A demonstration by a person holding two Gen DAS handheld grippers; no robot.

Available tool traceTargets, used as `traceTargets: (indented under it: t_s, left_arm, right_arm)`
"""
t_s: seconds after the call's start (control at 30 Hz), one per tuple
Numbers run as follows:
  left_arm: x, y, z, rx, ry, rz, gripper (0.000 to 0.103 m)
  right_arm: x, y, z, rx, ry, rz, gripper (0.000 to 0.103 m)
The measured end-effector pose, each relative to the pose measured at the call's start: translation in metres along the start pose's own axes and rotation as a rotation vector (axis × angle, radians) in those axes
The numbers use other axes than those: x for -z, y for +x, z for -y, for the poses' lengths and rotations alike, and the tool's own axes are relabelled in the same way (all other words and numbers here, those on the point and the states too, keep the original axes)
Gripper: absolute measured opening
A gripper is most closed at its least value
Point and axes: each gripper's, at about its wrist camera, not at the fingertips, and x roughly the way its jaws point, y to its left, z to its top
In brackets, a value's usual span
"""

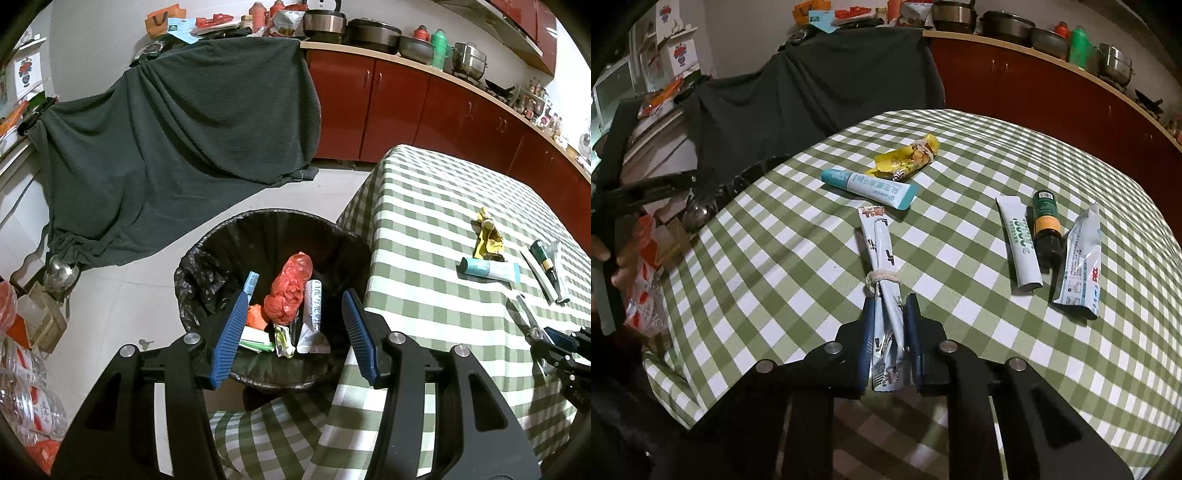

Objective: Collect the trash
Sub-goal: 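Lift the twisted wrapper with the right tool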

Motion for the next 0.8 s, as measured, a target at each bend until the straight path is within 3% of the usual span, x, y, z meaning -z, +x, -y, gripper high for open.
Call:
traceTargets:
  t_s: [0.2,0.3,0.5,0.8]
  left_arm:
    - [0.0,0.0,0.001,-0.002,-0.001,0.001,0.052]
    - [0.001,0.002,-0.001,-0.004,-0.003,-0.001,0.052]
    - [0.001,0.004,-0.006,-0.009,-0.008,-0.004,0.052]
    - [0.0,0.007,-0.016,-0.014,-0.021,-0.008,0.052]
  right_arm:
    - [-0.006,-0.012,0.015,0.041,0.067,0.037,0.018]
    - [-0.018,-0.003,0.022,0.093,0.068,0.033,0.018]
    - [-0.039,0.023,0.027,0.109,0.053,0.012,0.018]
    - [-0.024,0.008,-0.002,-0.006,0.014,-0.002,0.018]
